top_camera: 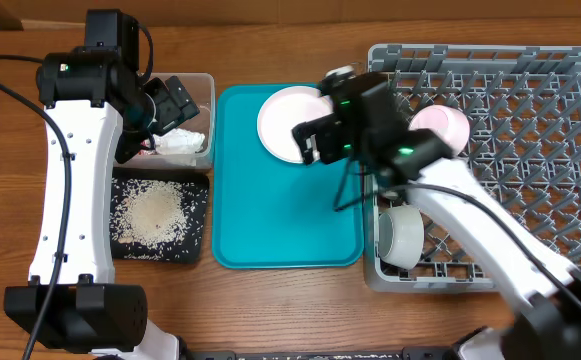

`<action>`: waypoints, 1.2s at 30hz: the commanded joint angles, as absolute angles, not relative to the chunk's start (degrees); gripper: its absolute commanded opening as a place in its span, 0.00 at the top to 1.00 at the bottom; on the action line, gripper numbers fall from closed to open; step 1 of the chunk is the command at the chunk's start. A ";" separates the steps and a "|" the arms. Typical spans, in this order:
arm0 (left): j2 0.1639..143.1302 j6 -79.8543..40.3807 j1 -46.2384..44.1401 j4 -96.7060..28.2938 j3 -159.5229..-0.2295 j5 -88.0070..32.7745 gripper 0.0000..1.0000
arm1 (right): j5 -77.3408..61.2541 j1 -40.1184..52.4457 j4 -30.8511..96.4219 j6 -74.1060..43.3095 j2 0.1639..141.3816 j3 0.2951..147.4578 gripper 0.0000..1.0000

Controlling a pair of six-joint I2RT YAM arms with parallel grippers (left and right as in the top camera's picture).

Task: Sort waste into correct bins and load items into the dishwasher
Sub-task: 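Move the right gripper to the pink plate's rim on the tray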

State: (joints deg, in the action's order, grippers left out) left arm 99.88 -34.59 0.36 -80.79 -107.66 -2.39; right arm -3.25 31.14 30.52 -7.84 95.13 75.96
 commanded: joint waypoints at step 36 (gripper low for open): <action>99.48 -34.72 -0.03 -80.77 -108.49 -2.42 0.00 | -24.10 39.94 36.23 0.58 115.42 76.95 0.02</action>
